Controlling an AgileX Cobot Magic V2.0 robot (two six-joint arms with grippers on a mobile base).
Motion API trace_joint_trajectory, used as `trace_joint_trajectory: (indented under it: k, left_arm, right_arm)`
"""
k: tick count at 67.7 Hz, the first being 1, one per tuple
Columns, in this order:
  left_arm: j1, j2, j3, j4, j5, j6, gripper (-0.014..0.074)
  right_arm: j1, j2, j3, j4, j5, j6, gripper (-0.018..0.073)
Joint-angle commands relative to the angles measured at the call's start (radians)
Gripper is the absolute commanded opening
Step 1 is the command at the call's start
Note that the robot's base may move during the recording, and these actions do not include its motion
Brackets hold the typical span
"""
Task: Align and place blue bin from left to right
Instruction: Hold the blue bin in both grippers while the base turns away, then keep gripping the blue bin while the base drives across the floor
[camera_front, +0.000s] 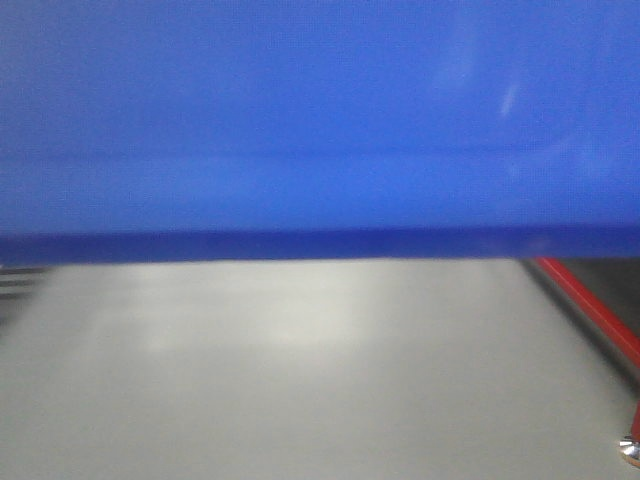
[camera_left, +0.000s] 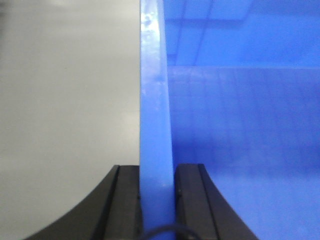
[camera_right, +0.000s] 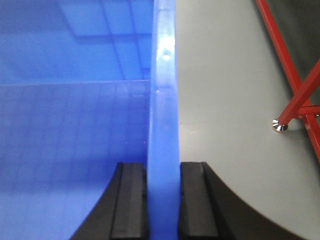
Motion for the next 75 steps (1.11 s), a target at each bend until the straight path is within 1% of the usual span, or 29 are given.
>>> trace_joint_trajectory:
  k: [1, 75]
  left_arm:
    - [-0.019, -0.003, -0.011, -0.022, -0.12, 0.001, -0.0111]
    - [-0.019, -0.003, -0.011, -0.022, -0.122, 0.001, -0.0111]
  right_arm:
    - [0.011, 0.0, -0.006, -0.001, -0.115, -0.007, -0.0079]
    - [0.011, 0.0, -0.006, -0.001, -0.117, -0.007, -0.0079]
